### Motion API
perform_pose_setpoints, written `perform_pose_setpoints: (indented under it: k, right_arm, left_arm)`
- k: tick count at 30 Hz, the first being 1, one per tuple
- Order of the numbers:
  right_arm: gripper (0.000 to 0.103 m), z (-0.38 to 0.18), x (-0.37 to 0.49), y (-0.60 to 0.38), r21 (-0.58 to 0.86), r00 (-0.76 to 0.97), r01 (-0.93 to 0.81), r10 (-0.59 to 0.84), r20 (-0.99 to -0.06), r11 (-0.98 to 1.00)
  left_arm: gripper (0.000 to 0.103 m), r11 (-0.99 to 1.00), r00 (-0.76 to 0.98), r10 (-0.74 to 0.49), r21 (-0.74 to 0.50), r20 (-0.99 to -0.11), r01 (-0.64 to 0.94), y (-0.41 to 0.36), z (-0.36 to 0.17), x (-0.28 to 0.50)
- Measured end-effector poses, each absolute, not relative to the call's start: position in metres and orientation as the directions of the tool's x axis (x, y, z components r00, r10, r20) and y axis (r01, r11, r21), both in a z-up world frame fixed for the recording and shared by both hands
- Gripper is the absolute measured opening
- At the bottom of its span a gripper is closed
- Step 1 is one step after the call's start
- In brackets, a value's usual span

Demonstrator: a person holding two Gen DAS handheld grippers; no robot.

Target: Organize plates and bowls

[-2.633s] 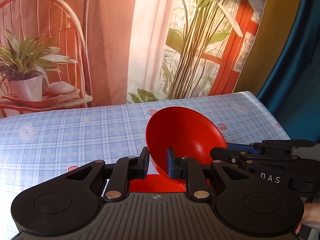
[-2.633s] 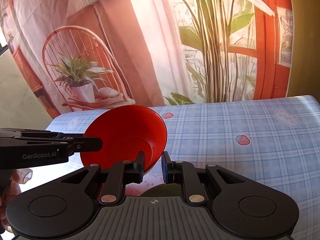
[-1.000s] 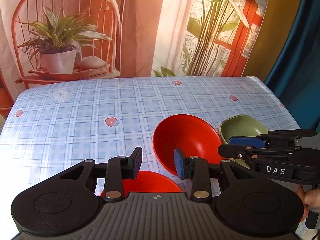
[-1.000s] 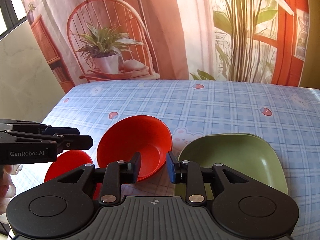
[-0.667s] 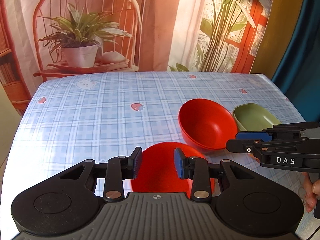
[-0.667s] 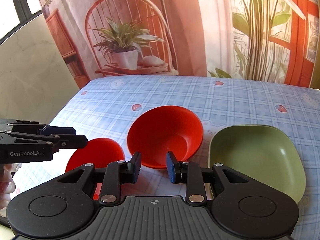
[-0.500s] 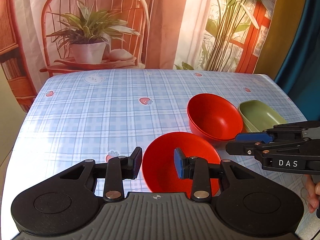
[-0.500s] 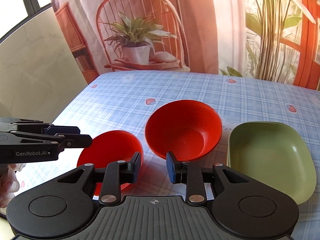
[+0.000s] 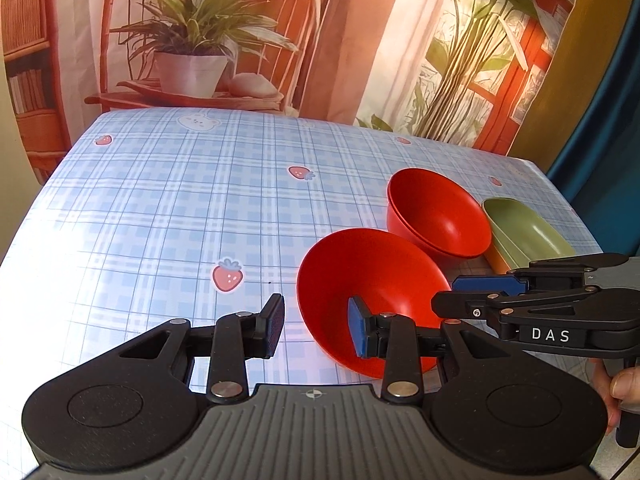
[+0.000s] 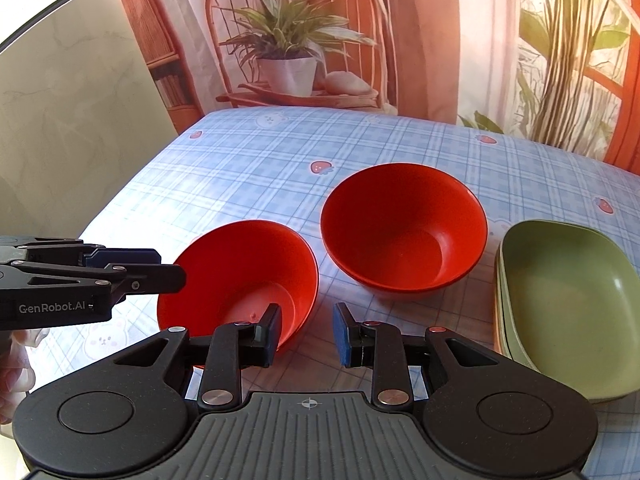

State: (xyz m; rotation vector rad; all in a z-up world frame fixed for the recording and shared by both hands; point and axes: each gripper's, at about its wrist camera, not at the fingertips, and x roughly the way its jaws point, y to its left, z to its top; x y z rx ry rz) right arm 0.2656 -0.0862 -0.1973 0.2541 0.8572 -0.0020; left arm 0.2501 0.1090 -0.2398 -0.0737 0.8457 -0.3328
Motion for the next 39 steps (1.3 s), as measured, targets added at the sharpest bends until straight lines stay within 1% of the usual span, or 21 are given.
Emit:
perform_pose_setpoints:
  k: [5,8,15,18,19,31,39]
  right_arm:
    - [0.026,-0.201,0.27,-0.081,0.21,0.644,0.089,0.104,-0.758,0.974]
    - [0.021,-0.202,0.272,-0.077,0.198,0.641,0.076,0.105,-0.76,0.977]
    - [0.018,-0.203,0.273,-0.074,0.187,0.639,0.06,0.106,-0.762,0.98]
    - [0.017,-0.204,0.273,-0.073,0.189,0.639,0.06,0.108,-0.762,0.98]
    - [0.017,-0.204,0.272,-0.073,0.192,0.639,0.059,0.11,-0.761,0.98]
    - [0.016,-0.199,0.265,-0.071,0.22,0.656,0.045,0.137,-0.742,0.974]
    - [0.016,-0.185,0.26,-0.077,0.243,0.694,0.044,0.145,-0.705,0.969]
  left_arm:
    - [0.036,0.941,0.599,-0.336,-0.236,-0.727,0.24,0.118,-0.25,0.25]
    - [0.036,0.94,0.596,-0.342,-0.252,-0.727,0.232,0.123,-0.252,0.249]
    - [0.036,0.933,0.589,-0.359,-0.272,-0.724,0.234,0.125,-0.253,0.246]
    - [0.034,0.927,0.582,-0.375,-0.288,-0.722,0.239,0.125,-0.254,0.244]
    - [0.032,0.925,0.58,-0.38,-0.292,-0.721,0.243,0.124,-0.254,0.244]
    - [0.03,0.922,0.586,-0.387,-0.28,-0.712,0.269,0.122,-0.245,0.235]
    - [0.03,0.924,0.606,-0.38,-0.256,-0.699,0.284,0.119,-0.229,0.232]
